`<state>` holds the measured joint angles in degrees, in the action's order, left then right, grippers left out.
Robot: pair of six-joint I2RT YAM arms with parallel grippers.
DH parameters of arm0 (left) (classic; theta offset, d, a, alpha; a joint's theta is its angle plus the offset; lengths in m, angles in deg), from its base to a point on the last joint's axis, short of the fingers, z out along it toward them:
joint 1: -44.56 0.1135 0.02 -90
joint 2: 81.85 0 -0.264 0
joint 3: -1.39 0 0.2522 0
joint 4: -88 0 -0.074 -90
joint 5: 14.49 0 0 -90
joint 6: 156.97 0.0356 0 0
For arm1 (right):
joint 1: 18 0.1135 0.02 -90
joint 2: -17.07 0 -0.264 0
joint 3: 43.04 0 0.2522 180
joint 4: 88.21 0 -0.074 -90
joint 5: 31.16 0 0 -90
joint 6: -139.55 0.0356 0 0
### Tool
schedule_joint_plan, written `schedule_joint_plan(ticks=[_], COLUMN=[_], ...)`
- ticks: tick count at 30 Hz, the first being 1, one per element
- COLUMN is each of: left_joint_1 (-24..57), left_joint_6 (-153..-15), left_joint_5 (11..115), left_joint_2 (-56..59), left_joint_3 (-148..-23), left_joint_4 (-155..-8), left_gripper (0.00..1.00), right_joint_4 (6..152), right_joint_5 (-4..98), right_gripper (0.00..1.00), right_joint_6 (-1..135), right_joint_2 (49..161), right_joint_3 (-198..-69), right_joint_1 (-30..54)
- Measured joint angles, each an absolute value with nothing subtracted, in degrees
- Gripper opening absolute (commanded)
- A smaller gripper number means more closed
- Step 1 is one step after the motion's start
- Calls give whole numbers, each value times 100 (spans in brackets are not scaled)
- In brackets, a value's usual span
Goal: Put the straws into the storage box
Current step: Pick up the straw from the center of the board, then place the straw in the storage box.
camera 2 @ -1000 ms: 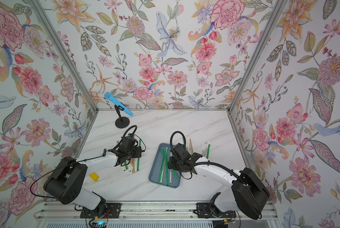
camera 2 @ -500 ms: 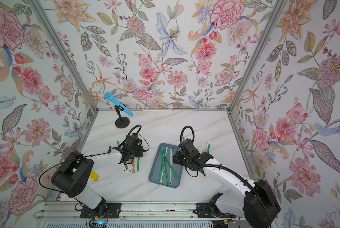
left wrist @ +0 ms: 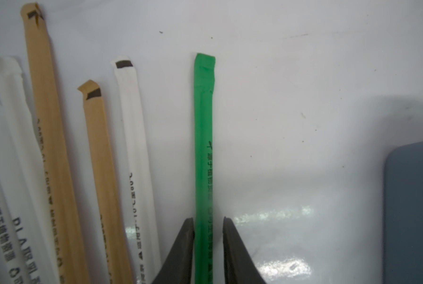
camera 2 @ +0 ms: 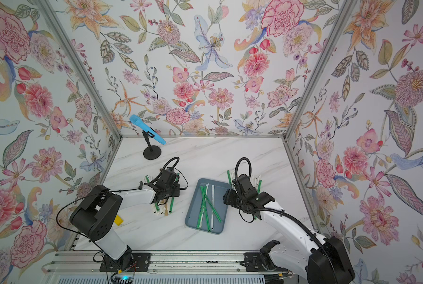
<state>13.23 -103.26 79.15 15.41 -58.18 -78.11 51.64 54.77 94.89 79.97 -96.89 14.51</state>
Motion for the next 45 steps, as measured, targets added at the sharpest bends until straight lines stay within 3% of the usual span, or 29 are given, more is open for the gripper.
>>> schedule_joint_plan(ticks=[6, 12, 19, 30, 39, 45], left_joint_1=[1234, 960, 23, -786, -1000, -1048], left_joint_6=[-10355, -10396, -10726, -11288, -11369, -11364], left_joint_5=[7963, 8005, 8020, 7609, 7568, 7633], left_joint_2=[1523, 1099, 317, 1250, 1427, 1429], left_joint_3=[-5833, -5944, -6325, -6430, -6594, -6683], left_joint_4=[-7785, -7567, -7722, -8209, -8201, -8032], left_gripper=[3, 2, 2, 3, 32, 37], right_joint_4=[5164, 5032, 4875, 4794, 4571, 4571], right_joint_5=[5337, 5190, 5007, 4867, 5350, 5665], right_gripper=[67, 67, 67, 67, 69, 59], right_joint_6=[9382, 9234, 9013, 8847, 8307, 7848], right_joint_2=[7684, 7402, 7214, 7216, 7295, 7995], right_joint_3=[-9589, -9523, -9412, -9309, -9357, -9427], right_joint_1=[1119, 654, 166, 20, -645, -1386])
